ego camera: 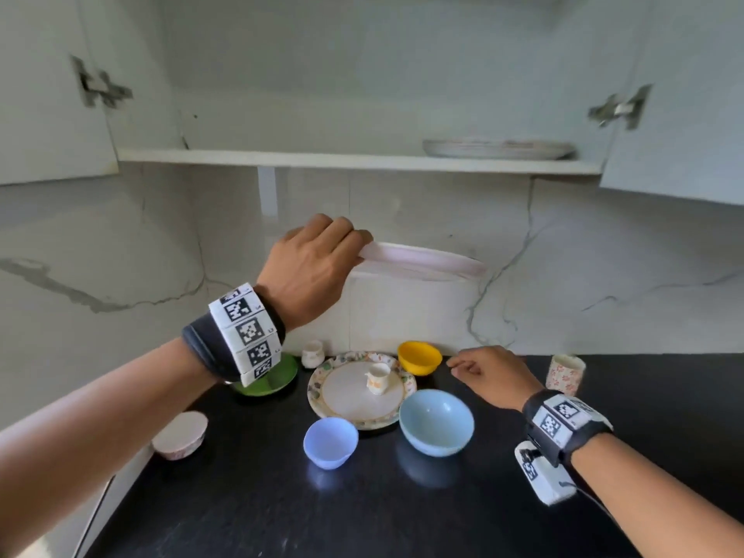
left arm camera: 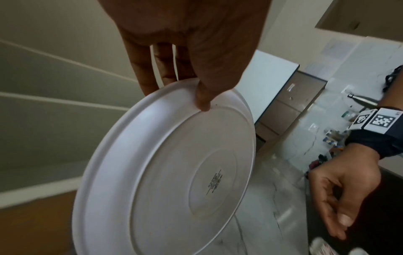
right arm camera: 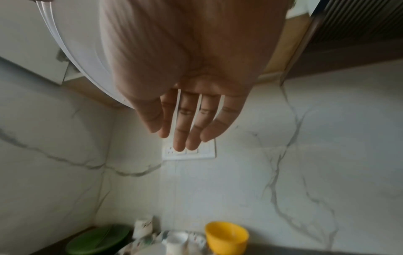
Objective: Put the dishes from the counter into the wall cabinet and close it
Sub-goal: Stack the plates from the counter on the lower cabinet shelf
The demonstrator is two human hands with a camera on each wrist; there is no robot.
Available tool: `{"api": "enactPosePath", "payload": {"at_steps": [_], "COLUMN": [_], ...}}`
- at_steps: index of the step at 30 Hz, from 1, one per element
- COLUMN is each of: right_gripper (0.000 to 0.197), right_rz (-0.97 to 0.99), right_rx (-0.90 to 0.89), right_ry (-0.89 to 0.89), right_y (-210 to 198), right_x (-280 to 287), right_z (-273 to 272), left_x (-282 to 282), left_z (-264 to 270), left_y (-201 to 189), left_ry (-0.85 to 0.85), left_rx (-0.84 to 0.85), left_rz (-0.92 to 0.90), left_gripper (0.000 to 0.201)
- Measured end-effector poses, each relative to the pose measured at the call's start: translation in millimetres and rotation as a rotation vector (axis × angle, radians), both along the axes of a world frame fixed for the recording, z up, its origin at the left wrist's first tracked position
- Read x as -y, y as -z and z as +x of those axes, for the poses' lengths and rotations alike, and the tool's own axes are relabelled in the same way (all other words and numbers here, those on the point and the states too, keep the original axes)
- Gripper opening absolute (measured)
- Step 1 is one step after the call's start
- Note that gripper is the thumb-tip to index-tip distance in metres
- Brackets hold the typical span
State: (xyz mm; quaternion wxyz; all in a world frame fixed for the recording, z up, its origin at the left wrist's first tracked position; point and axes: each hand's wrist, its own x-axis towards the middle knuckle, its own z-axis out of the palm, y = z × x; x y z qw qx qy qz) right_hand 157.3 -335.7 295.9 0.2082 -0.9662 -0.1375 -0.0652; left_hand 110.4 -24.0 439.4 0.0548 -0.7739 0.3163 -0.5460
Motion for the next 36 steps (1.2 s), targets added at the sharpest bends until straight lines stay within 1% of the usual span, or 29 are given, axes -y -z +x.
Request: {"api": "enactPosePath", "payload": {"at_steps": [3, 6, 8, 12, 13, 16, 19, 22, 27, 31, 33, 36], "right_gripper": [0.018, 0.015, 0.016, 0.02, 0.021, 0.024, 0.03, 0.037, 0.048, 0.062, 0.068, 0.072], "right_rz": [0.039, 0.102, 0.134, 0.087, 0.06, 0.025, 0.007, -0.036, -0.092, -0.182, -0.203, -0.198], "right_rx": [0.152, 0.304, 0.384, 0.52, 0.562, 0.632, 0.657, 0.64, 0.61, 0.549, 0.544, 0.562], "right_ry": [0.077, 0.142, 0.183, 0.199, 0.208, 0.21, 0.212, 0.211, 0.207, 0.265, 0.291, 0.311], "right_y": [-38.8, -72.4, -95.7, -139.9, -156.4, -185.9, -214.1, -233.5, -247.3, -243.8, -239.1, -231.1], "right_x": [34.8, 64.6, 81.2, 102.2, 109.6, 116.0, 120.8, 121.7, 119.1, 121.3, 122.2, 121.9], "right_z": [-1.7, -1.6, -1.8, 1.3, 3.4, 11.1, 24.5, 41.8, 76.1, 102.0, 113.8, 129.1], "left_x": [32.6, 57.6, 71.7, 91.4, 97.9, 106.6, 113.0, 118.0, 123.7, 124.4, 124.2, 125.0], "left_z": [-6.7, -11.8, -10.1, -1.6, 2.0, 13.9, 37.0, 65.8, 125.1, 165.9, 180.4, 199.3], "left_y": [-39.9, -75.2, -98.6, -139.2, -153.5, -177.7, -198.4, -205.2, -194.3, -178.1, -171.7, -165.7], "left_ry": [0.085, 0.171, 0.218, 0.28, 0.293, 0.294, 0.269, 0.254, 0.201, 0.162, 0.149, 0.143], "left_rx": [0.111, 0.206, 0.258, 0.345, 0.381, 0.408, 0.395, 0.37, 0.291, 0.225, 0.196, 0.19], "left_rz": [-0.027, -0.063, -0.087, -0.145, -0.149, -0.174, -0.214, -0.227, -0.182, -0.161, -0.169, -0.16], "left_gripper": [0.015, 0.02, 0.02, 0.016, 0.017, 0.015, 0.017, 0.015, 0.013, 0.019, 0.02, 0.02]}}
